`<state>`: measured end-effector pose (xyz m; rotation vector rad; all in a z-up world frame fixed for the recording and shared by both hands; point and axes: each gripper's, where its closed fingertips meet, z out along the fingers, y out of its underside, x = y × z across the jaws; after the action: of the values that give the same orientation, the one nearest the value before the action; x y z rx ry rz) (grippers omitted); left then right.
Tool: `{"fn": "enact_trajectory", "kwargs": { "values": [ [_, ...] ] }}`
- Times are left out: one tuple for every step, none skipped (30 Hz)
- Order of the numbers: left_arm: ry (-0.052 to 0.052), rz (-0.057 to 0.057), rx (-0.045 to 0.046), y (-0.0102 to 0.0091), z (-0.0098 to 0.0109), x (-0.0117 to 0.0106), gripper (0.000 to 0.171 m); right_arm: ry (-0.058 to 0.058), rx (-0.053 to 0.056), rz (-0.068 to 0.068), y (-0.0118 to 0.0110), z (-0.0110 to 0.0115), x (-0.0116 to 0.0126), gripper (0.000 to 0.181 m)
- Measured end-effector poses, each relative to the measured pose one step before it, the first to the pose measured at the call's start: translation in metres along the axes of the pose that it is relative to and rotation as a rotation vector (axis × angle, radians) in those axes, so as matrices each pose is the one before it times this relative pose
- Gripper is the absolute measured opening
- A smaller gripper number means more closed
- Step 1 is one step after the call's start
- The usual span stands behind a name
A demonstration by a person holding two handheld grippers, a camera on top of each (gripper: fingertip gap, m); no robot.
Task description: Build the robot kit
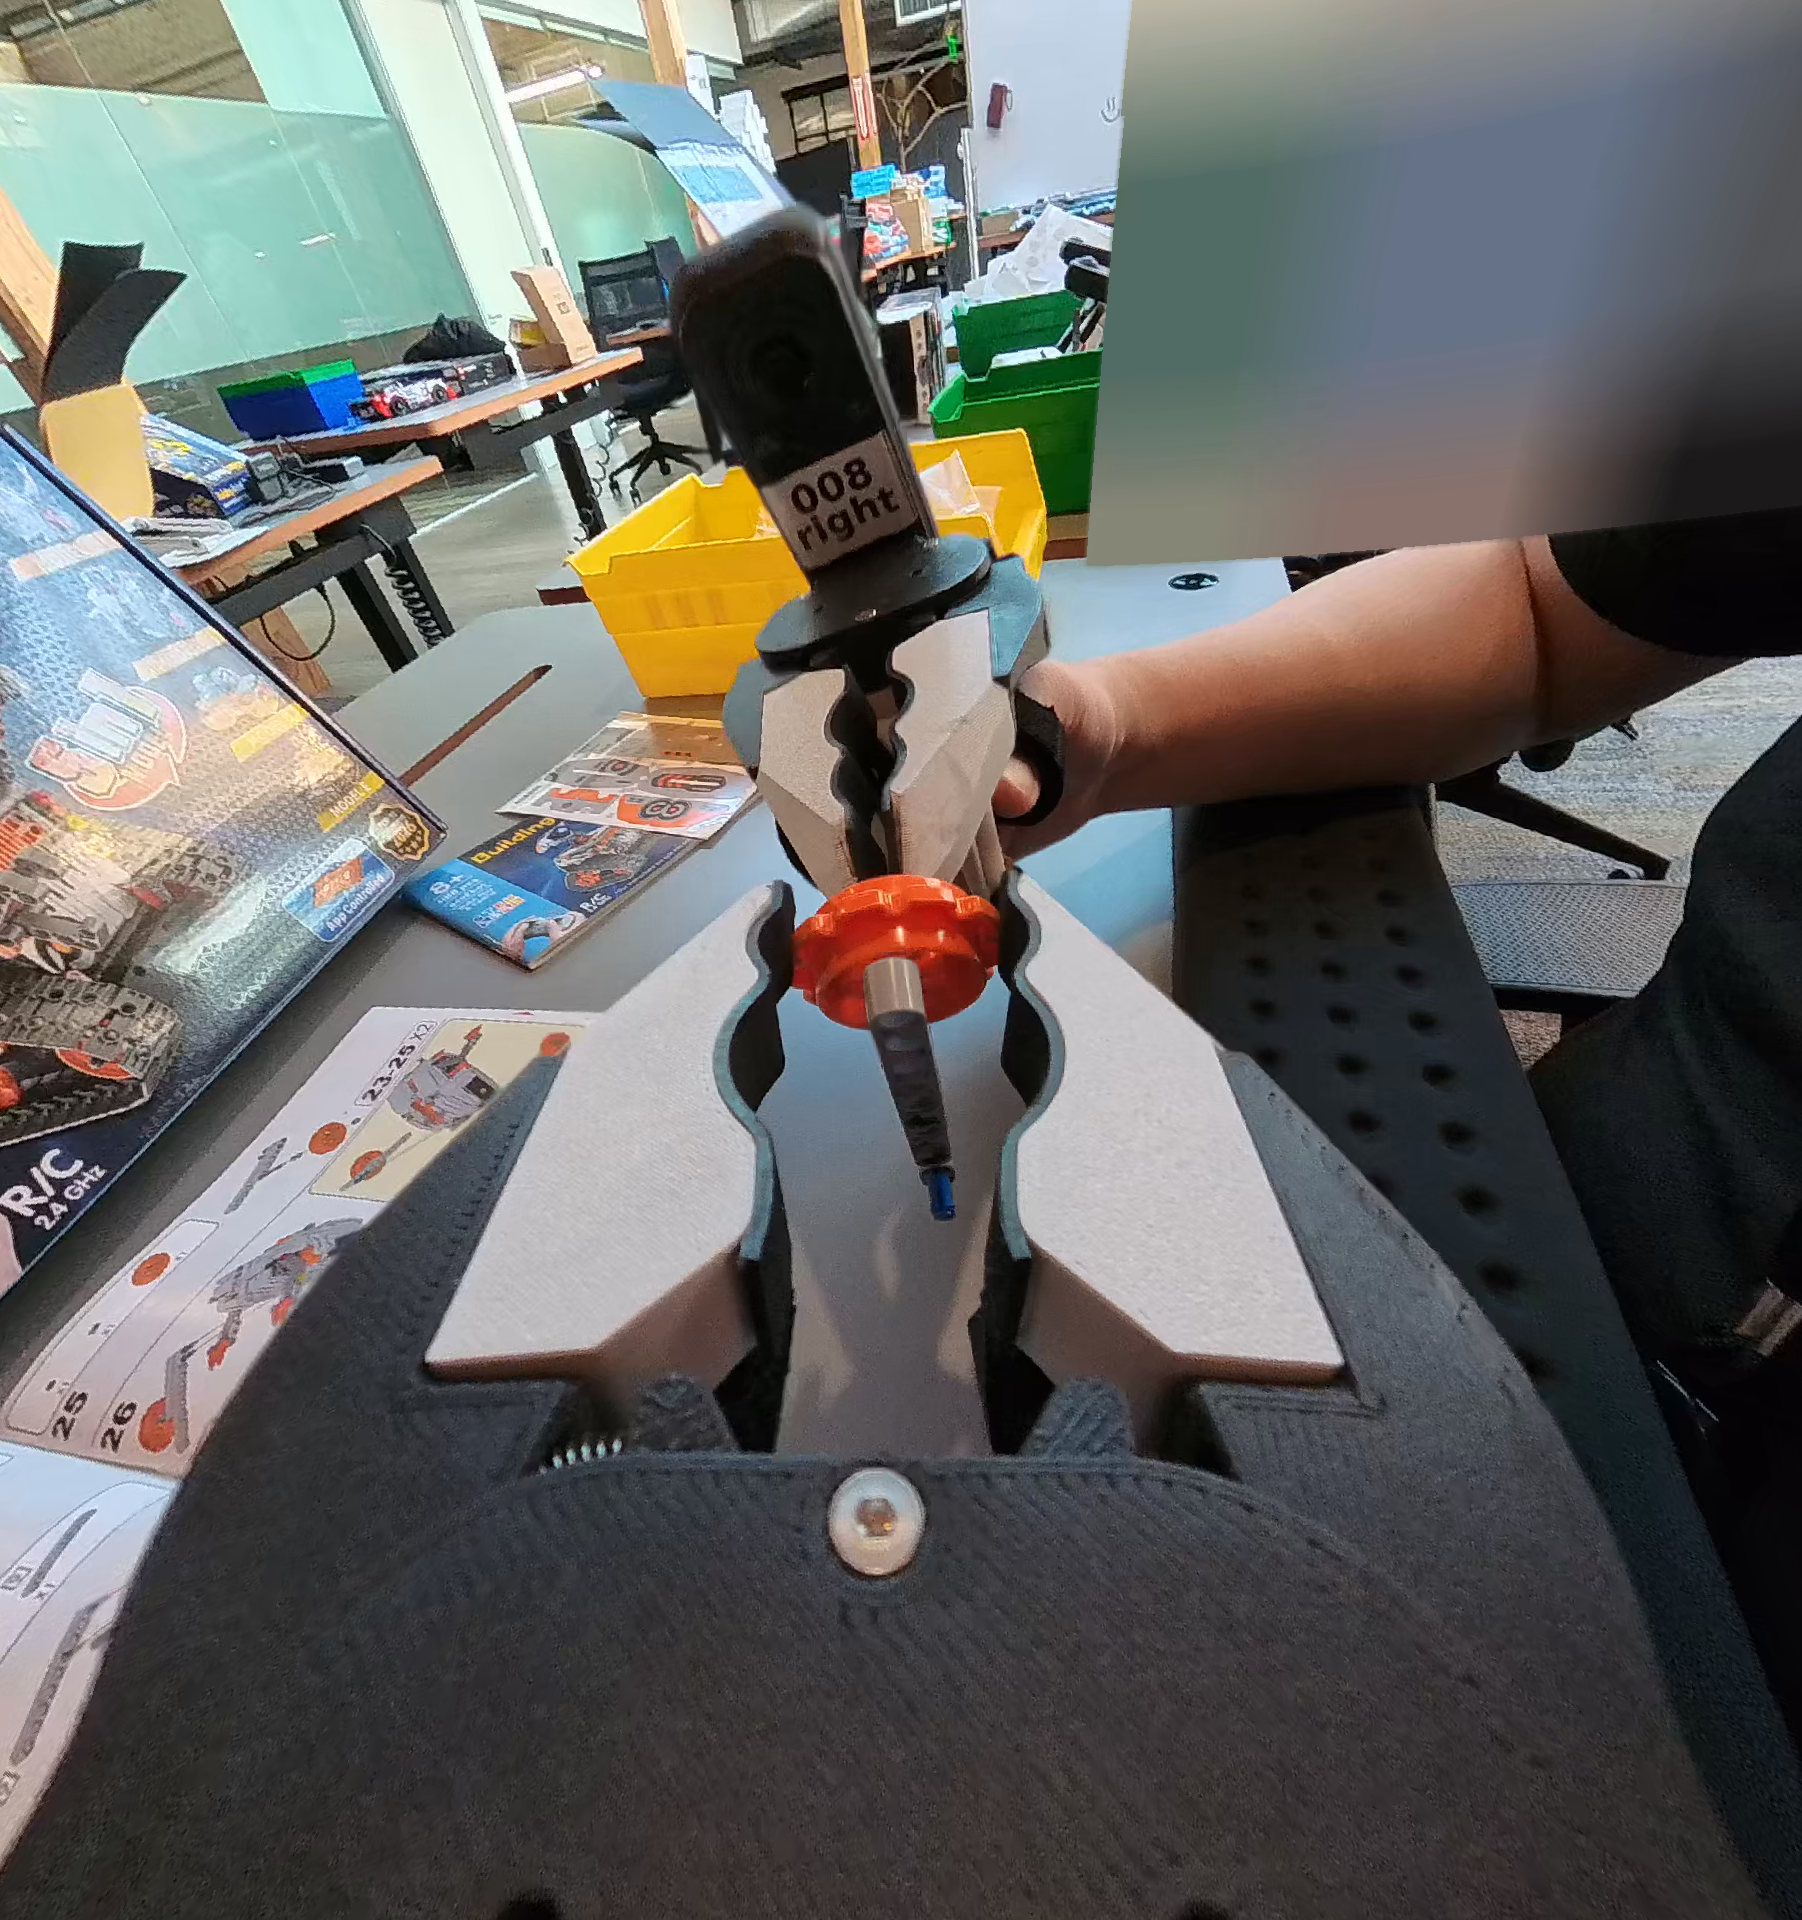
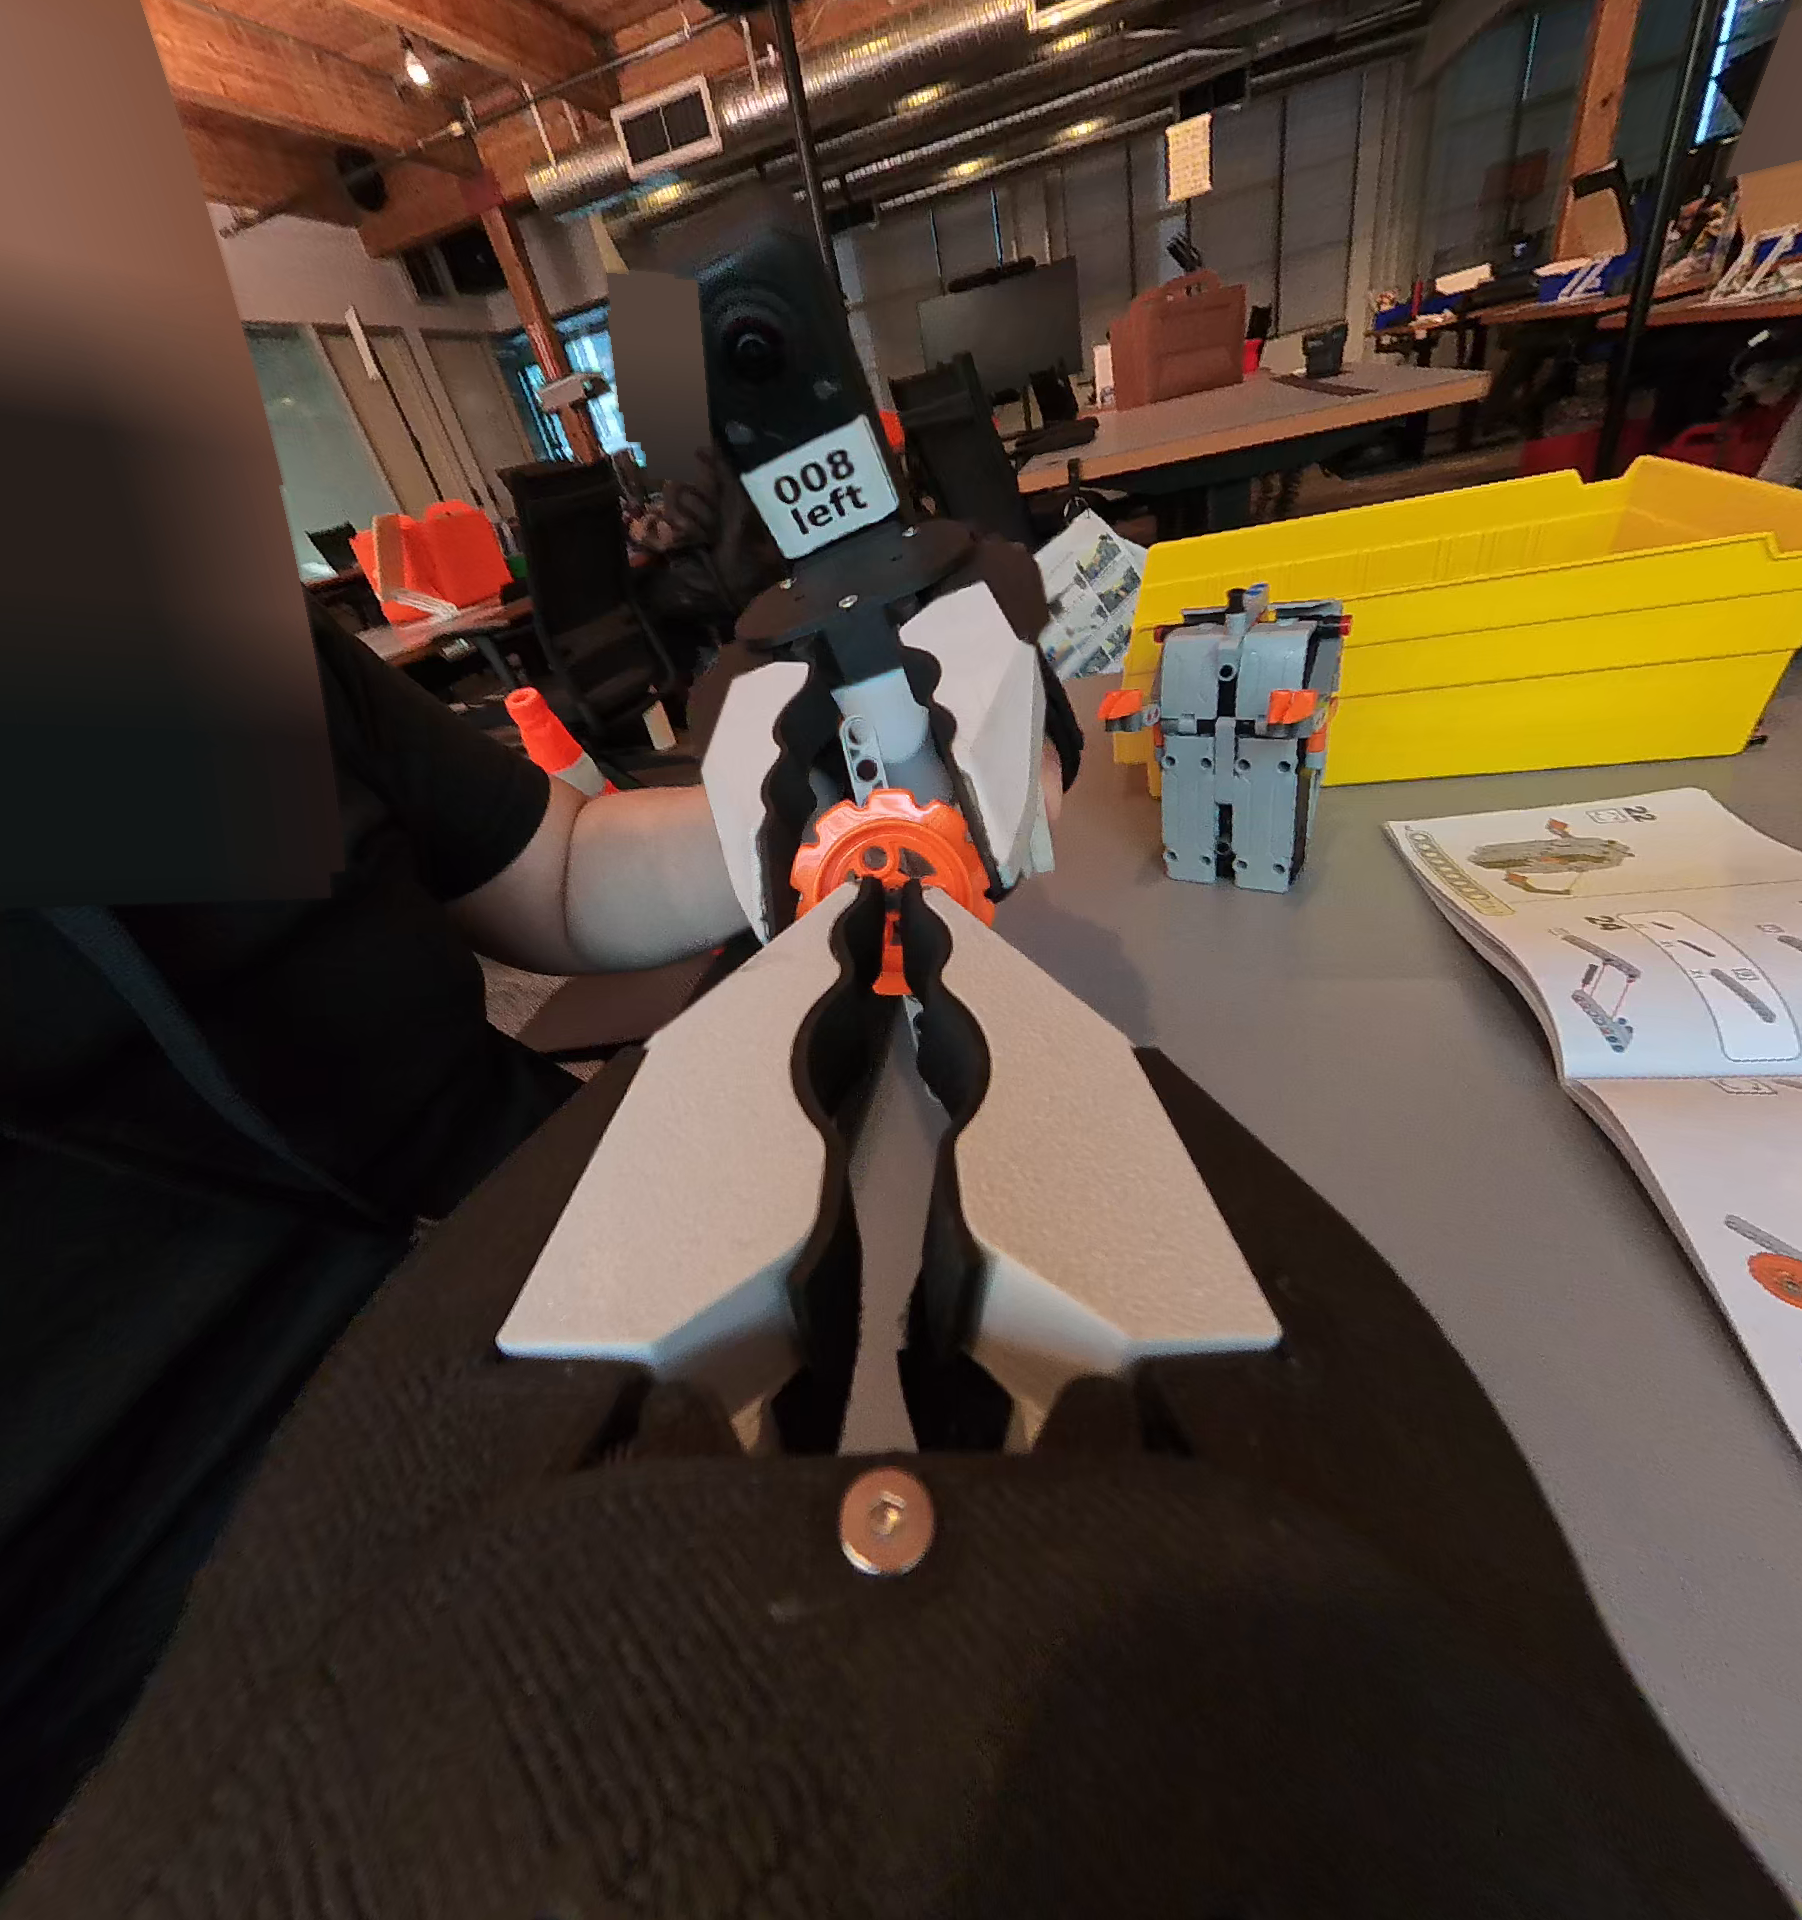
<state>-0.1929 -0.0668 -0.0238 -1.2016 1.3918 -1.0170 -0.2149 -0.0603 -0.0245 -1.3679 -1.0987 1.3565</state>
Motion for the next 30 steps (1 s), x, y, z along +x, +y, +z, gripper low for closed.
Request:
{"fn": "enact_trajectory", "kwargs": {
  "values": [
    [-0.0092,-0.0002,0.00762,-0.00178,0.00022,-0.00098,0.038,-0.011,0.0172,0.0262,-0.00168,-0.00031,0.00019,0.002],
    [-0.0118,-0.0022,0.00522,-0.00108,-0.0002,-0.00136,0.038,-0.0067,0.0128,0.0252,-0.00076,-0.00045,0.00086,0.002],
    [-0.0054,-0.0084,0.00958,-0.00118,-0.00123,-0.00081,0.039,-0.0046,0.0126,0.0203,-0.00078,-0.00069,0.0006,0.002],
    [-0.0049,-0.0198,0.01835,-0.00243,-0.00262,-0.00105,0.043,-0.0087,0.0271,0.0156,-0.00394,-0.00158,-0.00066,0.002],
    [-0.0077,-0.0284,0.02735,-0.00359,-0.00388,-0.00183,0.044,-0.0136,0.0313,0.0174,-0.00579,-0.00205,-0.00145,0.002],
    [-0.0053,-0.0308,0.03187,-0.00398,-0.00452,-0.00148,0.041,-0.0061,0.027,0.0122,-0.00541,-0.00228,-0.00046,0.002],
    [-0.0076,-0.0304,0.03052,-0.00381,-0.00451,-0.00155,0.037,-0.0011,0.0255,0.0063,-0.00481,-0.00218,0.00014,0.002],
    [-0.0074,-0.0281,0.02617,-0.00312,-0.00361,-0.00106,0.034,0.0024,0.0173,0.0042,-0.0034,-0.00141,0.00036,0.002],
    [-0.0046,-0.0236,0.01407,-0.0016,-0.00198,0.00013,0.03,0.0047,0.0027,-0.0047,-0.00105,-0.00058,0.00033,0.002],
    [-0.0102,-0.0136,0.00024,0.00038,-0.00004,0.00033,0.028,0.0044,-0.0033,-0.0075,0.00024,0.00015,0.00011,0.002],
    [-0.0169,0.0024,-0.00731,0.00143,0.00137,0.00021,0.026,0.0018,-0.0005,-0.0029,0.00013,0.00048,-0.00007,0.002],
    [-0.0184,0.0181,-0.01326,0.00206,0.00214,0.00064,0.022,-0.0021,0.0034,0.0029,-0.0002,0.00059,-0.00019,0.002],
    [-0.0252,0.0271,-0.01217,0.00145,0.00226,-0.00037,0.016,-0.0012,0.0019,0.0031,0.00006,0.00036,0.00003,0.002],
    [-0.0284,0.0288,-0.00532,0.00002,0.00202,-0.00115,0.012,0.0018,-0.0004,-0.0003,0.00053,0.00029,0.00032,0.002],
    [-0.0181,0.0256,-0.00365,-0.00048,0.00179,-0.0004,0.009,0.0006,-0.0043,-0.001,0.00084,0.00017,0.00001,0.002],
    [-0.0113,0.0199,-0.0044,-0.00046,0.00129,-0.00022,0.006,-0.001,-0.0011,-0.0032,0.00017,0.00014,-0.00045,0.002],
    [-0.0056,0.0142,-0.00332,-0.00054,0.00084,-0.00014,0.005,0.0014,0.0038,-0.0044,-0.00066,-0.0003,-0.00006,0.002],
    [-0.002,0.0072,-0.00492,-0.00033,0.00057,0.0,0.006,0.0,0.0012,-0.0012,-0.00056,-0.00056,-0.00003,0.002],
    [-0.0026,0.0057,-0.00363,-0.00051,0.00025,0.00005,0.006,-0.001,-0.0015,-0.0029,-0.00004,-0.00025,-0.00023,0.002],
    [-0.0046,0.0102,-0.00237,-0.00047,0.0,0.00012,0.006,-0.0011,-0.0001,-0.0032,-0.00008,0.00002,-0.00027,0.002],
    [-0.0006,0.0124,-0.00128,-0.00046,-0.00006,0.00072,0.006,-0.0057,-0.0017,-0.0019,0.00016,0.0002,-0.0009,0.002],
    [0.0072,0.0096,-0.00249,-0.00004,-0.00004,0.00155,0.006,-0.0073,-0.0037,-0.0005,0.00049,0.00036,-0.00121,0.002],
    [0.0123,0.0047,-0.00312,0.00025,-0.00014,0.00189,0.005,-0.0072,-0.0038,-0.0027,0.00061,0.00024,-0.0011,0.002],
    [0.0125,0.003,-0.00368,0.00058,-0.0002,0.00176,0.004,-0.0079,-0.006,0.0026,0.00082,0.00006,-0.00098,0.002],
    [0.0109,0.0054,-0.00731,0.00116,-0.00037,0.0015,0.004,-0.0054,-0.0104,0.0007,0.00137,0.00018,-0.00071,0.002],
    [0.0048,0.0083,-0.00547,0.00097,-0.00068,0.00078,0.004,0.0001,-0.0109,-0.0068,0.00145,0.00021,-0.00046,0.002],
    [0.0042,0.009,0.00261,-0.00027,-0.00087,0.00093,0.004,-0.0009,-0.0004,-0.007,-0.00033,0.00022,-0.00101,0.002],
    [0.0078,0.0041,0.00085,-0.00036,-0.00085,0.00133,0.004,-0.0075,-0.0081,-0.0029,0.00055,0.00058,-0.00183,0.002],
    [0.0011,0.0018,-0.00612,0.00048,-0.00065,-0.00008,0.005,0.0054,-0.0107,-0.0074,0.00085,0.00051,0.00018,0.002],
    [0.0007,0.0028,-0.0043,0.00008,-0.00058,0.00007,0.005,0.0039,-0.0037,-0.0085,0.00028,0.00047,-0.00025,0.002]
  ]
}}
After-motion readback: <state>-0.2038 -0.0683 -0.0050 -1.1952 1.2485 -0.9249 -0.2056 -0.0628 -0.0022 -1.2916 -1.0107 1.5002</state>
